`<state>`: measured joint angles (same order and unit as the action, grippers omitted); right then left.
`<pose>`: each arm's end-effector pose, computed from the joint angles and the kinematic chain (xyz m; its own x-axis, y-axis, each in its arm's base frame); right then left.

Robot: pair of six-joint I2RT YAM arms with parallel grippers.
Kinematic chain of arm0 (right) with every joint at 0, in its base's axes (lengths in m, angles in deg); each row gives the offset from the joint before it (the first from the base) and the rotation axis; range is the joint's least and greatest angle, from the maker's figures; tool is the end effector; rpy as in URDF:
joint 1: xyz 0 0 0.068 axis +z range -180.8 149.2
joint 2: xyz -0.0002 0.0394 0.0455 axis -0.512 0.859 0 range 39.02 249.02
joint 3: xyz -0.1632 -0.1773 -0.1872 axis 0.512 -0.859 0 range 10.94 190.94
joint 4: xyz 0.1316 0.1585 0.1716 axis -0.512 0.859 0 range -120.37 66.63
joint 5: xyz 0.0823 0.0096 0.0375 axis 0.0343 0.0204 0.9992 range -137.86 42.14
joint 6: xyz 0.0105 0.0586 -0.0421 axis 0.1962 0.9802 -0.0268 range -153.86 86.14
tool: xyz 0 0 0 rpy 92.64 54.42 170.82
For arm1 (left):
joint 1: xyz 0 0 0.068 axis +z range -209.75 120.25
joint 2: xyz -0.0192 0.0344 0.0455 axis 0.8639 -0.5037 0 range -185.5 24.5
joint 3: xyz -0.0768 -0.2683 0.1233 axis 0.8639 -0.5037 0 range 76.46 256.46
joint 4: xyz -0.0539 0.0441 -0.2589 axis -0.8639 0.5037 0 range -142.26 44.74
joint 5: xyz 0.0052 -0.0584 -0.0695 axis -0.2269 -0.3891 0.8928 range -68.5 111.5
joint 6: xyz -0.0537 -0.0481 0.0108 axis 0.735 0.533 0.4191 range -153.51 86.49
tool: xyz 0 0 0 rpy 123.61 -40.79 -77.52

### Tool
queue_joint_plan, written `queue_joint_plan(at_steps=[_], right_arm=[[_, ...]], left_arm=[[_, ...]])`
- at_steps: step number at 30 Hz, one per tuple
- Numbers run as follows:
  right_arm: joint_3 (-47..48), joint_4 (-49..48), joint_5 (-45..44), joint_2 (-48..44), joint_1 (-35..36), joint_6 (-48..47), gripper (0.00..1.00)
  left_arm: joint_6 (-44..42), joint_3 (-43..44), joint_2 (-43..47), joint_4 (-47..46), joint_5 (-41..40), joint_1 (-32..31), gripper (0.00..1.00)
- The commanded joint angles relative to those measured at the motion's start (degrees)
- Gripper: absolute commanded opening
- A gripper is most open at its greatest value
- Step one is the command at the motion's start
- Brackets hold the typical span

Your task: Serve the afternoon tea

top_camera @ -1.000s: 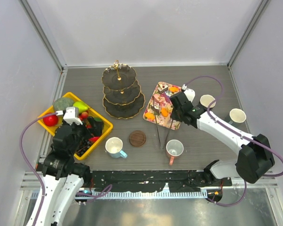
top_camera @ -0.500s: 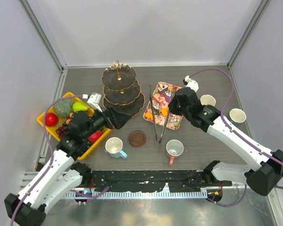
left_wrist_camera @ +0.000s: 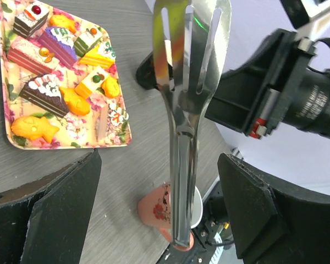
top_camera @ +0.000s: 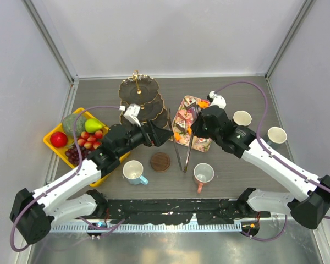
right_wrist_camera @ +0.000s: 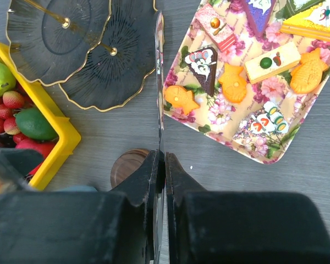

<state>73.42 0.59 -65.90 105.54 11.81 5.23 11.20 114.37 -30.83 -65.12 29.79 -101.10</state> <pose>0.2078 0.1657 0.3527 -0.6158 0.2481 -0.7478 -0.0884 0.9214 0.3785 0.1766 -0.1671 0.3290 -0.5783 -0.4184 -0.7003 0.4992 0.4975 -0.7094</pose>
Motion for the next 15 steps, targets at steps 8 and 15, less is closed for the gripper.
queue_joint_plan(at_steps=[8, 15], right_arm=[[2.47, -2.48, 0.82, -1.83, 1.25, -1.04, 0.05], [2.04, -3.54, 1.43, -1.66, 1.25, -1.21, 0.05]], left_arm=[[2.4, 4.72, -6.28, -9.98, -3.9, -1.72, 0.75], [3.72, 4.28, -6.9, -10.78, -3.46, -2.25, 0.6]])
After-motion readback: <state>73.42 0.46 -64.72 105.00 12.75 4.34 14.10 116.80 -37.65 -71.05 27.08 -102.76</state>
